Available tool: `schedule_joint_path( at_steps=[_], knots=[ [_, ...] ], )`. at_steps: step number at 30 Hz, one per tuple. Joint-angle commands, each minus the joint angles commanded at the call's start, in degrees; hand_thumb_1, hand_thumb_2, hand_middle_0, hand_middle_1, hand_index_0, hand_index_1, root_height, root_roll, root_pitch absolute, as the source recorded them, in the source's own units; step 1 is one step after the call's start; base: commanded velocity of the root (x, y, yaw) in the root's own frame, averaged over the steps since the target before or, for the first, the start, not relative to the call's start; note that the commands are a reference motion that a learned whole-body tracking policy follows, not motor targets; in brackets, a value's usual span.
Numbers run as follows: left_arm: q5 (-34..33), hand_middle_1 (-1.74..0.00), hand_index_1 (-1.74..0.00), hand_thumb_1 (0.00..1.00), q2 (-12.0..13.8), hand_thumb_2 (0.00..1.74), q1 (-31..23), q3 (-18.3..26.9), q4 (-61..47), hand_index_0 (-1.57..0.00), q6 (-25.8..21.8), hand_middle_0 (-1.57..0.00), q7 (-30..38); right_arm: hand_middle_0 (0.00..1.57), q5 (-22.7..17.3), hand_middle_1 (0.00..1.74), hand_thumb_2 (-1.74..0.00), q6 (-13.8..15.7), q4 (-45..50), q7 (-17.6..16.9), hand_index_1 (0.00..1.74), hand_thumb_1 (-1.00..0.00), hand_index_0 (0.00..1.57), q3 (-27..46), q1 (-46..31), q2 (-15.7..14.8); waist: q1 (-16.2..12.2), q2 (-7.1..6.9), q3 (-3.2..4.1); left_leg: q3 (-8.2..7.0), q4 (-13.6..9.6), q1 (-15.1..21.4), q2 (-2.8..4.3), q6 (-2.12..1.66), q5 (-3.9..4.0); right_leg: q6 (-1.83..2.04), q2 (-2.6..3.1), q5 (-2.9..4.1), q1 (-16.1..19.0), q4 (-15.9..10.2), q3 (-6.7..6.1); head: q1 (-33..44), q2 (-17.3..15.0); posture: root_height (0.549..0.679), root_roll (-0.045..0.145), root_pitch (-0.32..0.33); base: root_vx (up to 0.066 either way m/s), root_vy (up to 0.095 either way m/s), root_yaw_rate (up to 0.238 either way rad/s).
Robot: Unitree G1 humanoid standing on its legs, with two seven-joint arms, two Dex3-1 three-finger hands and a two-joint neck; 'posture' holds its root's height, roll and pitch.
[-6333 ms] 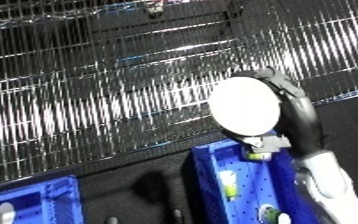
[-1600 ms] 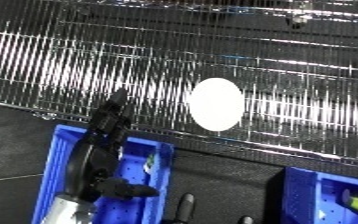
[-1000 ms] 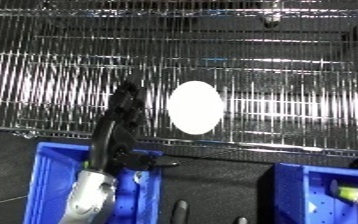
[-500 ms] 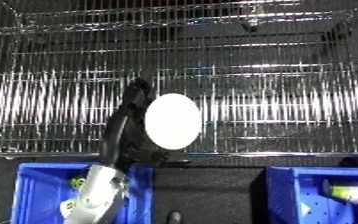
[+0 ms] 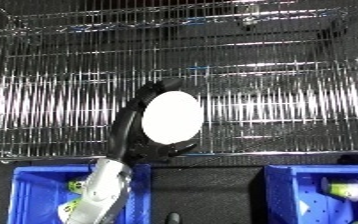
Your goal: Pick up the object and place it into the box
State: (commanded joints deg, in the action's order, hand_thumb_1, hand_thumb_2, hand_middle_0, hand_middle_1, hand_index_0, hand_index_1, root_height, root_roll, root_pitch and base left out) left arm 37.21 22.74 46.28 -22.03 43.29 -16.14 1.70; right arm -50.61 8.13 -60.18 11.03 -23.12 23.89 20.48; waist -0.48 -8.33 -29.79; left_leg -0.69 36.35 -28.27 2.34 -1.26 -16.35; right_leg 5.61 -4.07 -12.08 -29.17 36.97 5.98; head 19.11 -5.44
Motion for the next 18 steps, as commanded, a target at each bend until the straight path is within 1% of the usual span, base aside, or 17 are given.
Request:
schedule_joint_path(
  at_steps=[4, 7, 11, 15, 18],
  knots=[
    [0.06, -1.65, -1.65, 0.95, 0.38, 1.65, -0.25, 0.14, 0.33, -1.49, -0.44, -1.49, 0.23, 0.00, 0.16, 0.00, 0.00, 0.09, -0.08, 0.13, 0.00, 0.00, 0.00, 0.00, -0.11, -0.06, 0.17, 0.47, 0.00, 0.09, -0.47, 0.42, -0.26, -0.07, 0.14, 0.01, -0.28, -0.10, 0.28, -0.22, 0.08, 0.50, -0.27, 0.644, 0.000, 0.099, -0.005, 0.002, 0.044],
    [0.10, -1.65, -1.65, 0.95, 0.57, 1.65, -0.90, 0.45, 0.09, -1.49, -0.82, -1.49, 0.33, 0.00, 0.29, 0.00, 0.00, 0.09, -0.26, 0.19, 0.00, 0.00, 0.00, 0.20, -0.18, -0.10, 0.49, 0.93, 0.00, 0.26, -0.88, 0.82, -0.57, -0.15, 0.28, -0.05, -0.52, -0.26, 0.64, -0.43, 0.20, 0.78, -0.54, 0.645, 0.004, 0.098, -0.008, -0.003, 0.068],
    [0.91, -1.65, -1.65, 0.95, 1.10, 1.65, -2.46, 1.11, -1.12, -1.49, -1.66, -1.49, -0.15, 0.00, 0.43, 0.00, 0.00, 0.17, -0.68, 0.03, 0.00, 0.00, 0.00, 0.71, -0.27, -0.13, 1.19, 1.83, 0.00, 0.60, -1.74, 1.72, -1.14, -0.26, 0.60, -0.24, -0.92, -0.53, 1.39, -0.87, 0.53, 1.01, -1.00, 0.646, 0.012, 0.095, -0.010, -0.003, 0.105],
    [2.29, -1.65, -1.65, 0.95, 1.95, 1.65, -4.94, 2.24, -3.81, -1.49, -3.40, -1.49, -1.24, 0.00, 0.55, 0.00, 0.00, 0.64, -1.01, -0.17, 0.00, 0.00, 0.00, 1.50, -0.98, 0.06, 2.19, 2.88, 0.00, 1.04, -2.65, 2.61, -1.75, -0.39, 0.99, -0.47, -1.53, -0.85, 2.18, -1.17, 1.01, 0.63, -2.02, 0.648, 0.020, 0.090, -0.011, -0.003, 0.150],
    [3.72, -1.65, -1.65, 0.95, 3.04, 1.65, -7.67, 3.76, -7.37, -1.49, -4.72, -1.49, -1.81, 0.00, 0.42, 0.00, 0.00, 1.11, -1.11, -0.25, 0.00, 0.00, 0.00, 2.25, -1.88, 0.35, 3.19, 3.59, 0.00, 1.44, -3.12, 3.16, -2.19, -0.43, 1.24, -0.68, -2.01, -1.18, 2.75, -1.14, 1.52, 0.43, -2.81, 0.649, 0.026, 0.086, -0.009, -0.014, 0.171]
  ],
)
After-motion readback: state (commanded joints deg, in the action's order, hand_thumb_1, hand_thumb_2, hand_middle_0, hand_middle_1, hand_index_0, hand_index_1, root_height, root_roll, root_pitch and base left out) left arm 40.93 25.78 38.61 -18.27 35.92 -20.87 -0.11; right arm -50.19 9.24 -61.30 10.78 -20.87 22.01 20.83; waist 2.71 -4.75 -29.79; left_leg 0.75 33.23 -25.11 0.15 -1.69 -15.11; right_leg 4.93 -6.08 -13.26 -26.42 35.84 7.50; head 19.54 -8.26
